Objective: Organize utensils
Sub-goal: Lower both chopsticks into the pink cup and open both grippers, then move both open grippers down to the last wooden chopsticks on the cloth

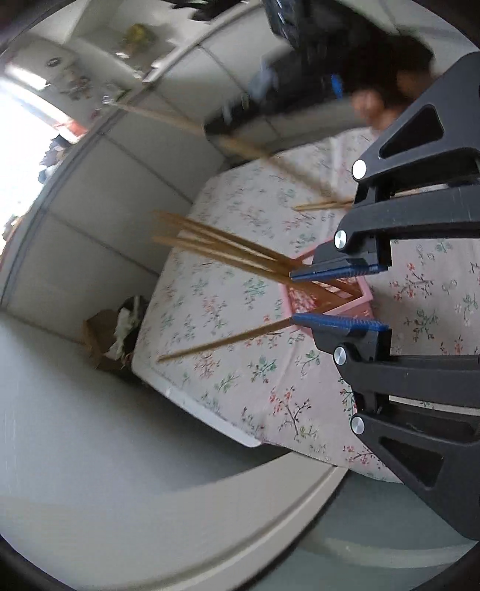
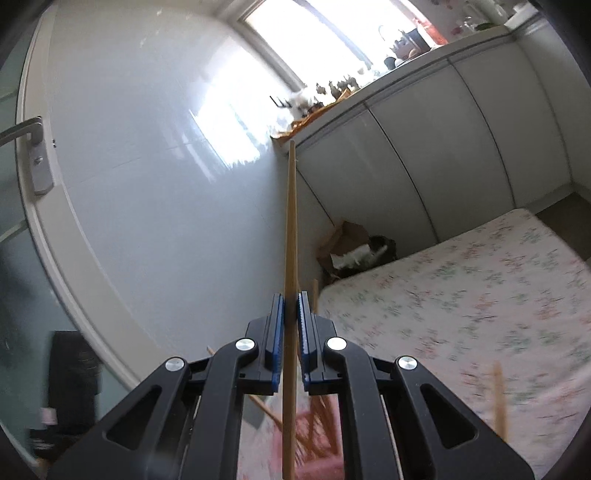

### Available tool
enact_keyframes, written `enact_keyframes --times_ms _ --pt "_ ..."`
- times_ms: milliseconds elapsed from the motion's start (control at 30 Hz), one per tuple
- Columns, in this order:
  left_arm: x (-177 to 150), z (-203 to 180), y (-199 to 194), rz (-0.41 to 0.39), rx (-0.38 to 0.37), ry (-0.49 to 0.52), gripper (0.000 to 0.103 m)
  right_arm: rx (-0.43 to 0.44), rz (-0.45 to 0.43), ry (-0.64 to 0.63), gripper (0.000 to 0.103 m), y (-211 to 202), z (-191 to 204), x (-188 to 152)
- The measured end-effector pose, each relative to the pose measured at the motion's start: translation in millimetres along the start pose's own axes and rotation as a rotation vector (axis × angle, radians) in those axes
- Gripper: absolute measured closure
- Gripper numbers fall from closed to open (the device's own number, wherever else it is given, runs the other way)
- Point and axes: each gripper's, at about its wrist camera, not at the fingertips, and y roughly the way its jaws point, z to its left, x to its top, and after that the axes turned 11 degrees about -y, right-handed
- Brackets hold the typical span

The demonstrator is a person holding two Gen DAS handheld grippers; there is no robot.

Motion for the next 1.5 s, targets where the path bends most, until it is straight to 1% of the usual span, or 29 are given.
enact_keyframes --times_ms 33,100,167,233,267,433,500,567,633,667,733,833,867,900,967,1033,1167,1200,1233,1267,1300,1333,1367,1400,1433,1500 --pt "2.5 1.5 -2.6 -0.009 -0.007 -0.016 0.08 -0.014 -0.006 -0.015 0.095 6.3 3.9 -4.0" --pt "6.9 9.4 -7.9 -0.034 0.0 -0.059 0.08 -0.036 -0.004 -0.03 0.095 22.5 9.3 -19.7" --pt "9.3 15.0 -9.0 -0.037 0.013 -0.081 0.08 -0.054 0.008 -0.03 0.095 32.1 11.9 -35.5" --pt "12.2 20.9 -8.9 -0.034 0.007 -0.109 0.08 -0.074 0.037 -0.052 0.095 39.2 15.1 -49.7" --pt "13.6 23.1 -7.6 -0.031 0.006 -0.12 0.08 -0.094 0.057 -0.083 0.095 43.2 18.4 -57.9" --pt "14.4 24.6 -9.9 -0.03 -0.001 -0.118 0.08 -0.156 0.11 -0.172 0.095 46.8 23.7 -87.8" --pt "13.6 21.5 -11.0 -0.032 -0.014 -0.108 0.08 -0.158 0.103 -0.177 0.095 42.9 23.2 -89.9" --pt "12.0 19.3 -11.7 -0.034 -0.018 -0.092 0.08 -0.142 0.119 -0.166 0.095 40.3 23.4 -88.4" --pt "11.6 17.5 -11.1 -0.04 -0.013 -0.078 0.08 -0.118 0.13 -0.199 0.095 37.4 28.9 -87.3" --pt "11.4 17.3 -11.6 -0.045 -0.01 -0.079 0.08 -0.096 0.152 -0.224 0.092 36.4 32.1 -85.4" --pt "11.6 18.7 -12.0 -0.045 -0.017 -0.081 0.08 -0.065 0.177 -0.235 0.092 31.6 34.2 -82.5" --pt "11.6 17.0 -11.9 -0.05 -0.016 -0.069 0.078 -0.066 0.173 -0.21 0.091 18.0 28.5 -70.6" --pt "10.9 15.2 -11.4 -0.047 -0.015 -0.059 0.078 -0.07 0.171 -0.186 0.088 12.3 22.6 -63.4" --pt "10.5 13.8 -11.2 -0.046 -0.018 -0.053 0.078 -0.073 0.178 -0.16 0.083 6.0 15.5 -55.6" --pt "9.4 10.0 -10.8 -0.044 -0.023 -0.039 0.078 -0.095 0.204 -0.143 0.078 -5.0 4.9 -40.9" --pt "6.8 3.9 -10.2 -0.041 -0.025 -0.023 0.078 -0.137 0.256 -0.137 0.078 -15.4 -9.5 -21.5" --pt "-2.0 -13.6 -9.3 -0.029 -0.038 0.033 0.075 -0.188 0.344 -0.104 0.076 -41.8 -39.0 16.1" --pt "-5.7 -20.4 -9.4 -0.025 -0.044 0.05 0.075 -0.197 0.37 -0.11 0.07 -51.0 -44.9 25.4" --pt "-9.8 -27.0 -8.9 -0.019 -0.052 0.062 0.072 -0.206 0.402 -0.114 0.066 -60.5 -51.3 31.8" --pt "-13.9 -32.4 -7.8 -0.011 -0.06 0.07 0.068 -0.214 0.433 -0.116 0.057 -66.4 -55.7 32.7" --pt "-20.2 -41.1 -5.4 0.006 -0.071 0.088 0.067 -0.227 0.474 -0.117 0.056 -71.8 -63.0 33.0" --pt "-27.0 -49.8 -1.8 0.022 -0.075 0.109 0.066 -0.259 0.519 -0.111 0.056 -79.3 -74.1 30.0" --pt "-34.6 -58.6 3.5 0.037 -0.068 0.135 0.066 -0.275 0.536 -0.092 0.056 -85.2 -84.2 26.2" --pt "-39.6 -63.7 8.1 0.048 -0.059 0.151 0.066 -0.28 0.546 -0.053 0.056 -92.1 -96.3 20.2" --pt "-49.2 -72.6 16.8 0.076 -0.041 0.179 0.066 -0.282 0.569 -0.003 0.056 -96.8 -110.2 12.0" --pt "-64.6 -83.8 30.6 0.133 -0.03 0.209 0.063 -0.321 0.657 0.041 0.056 -98.3 -127.9 -0.8"
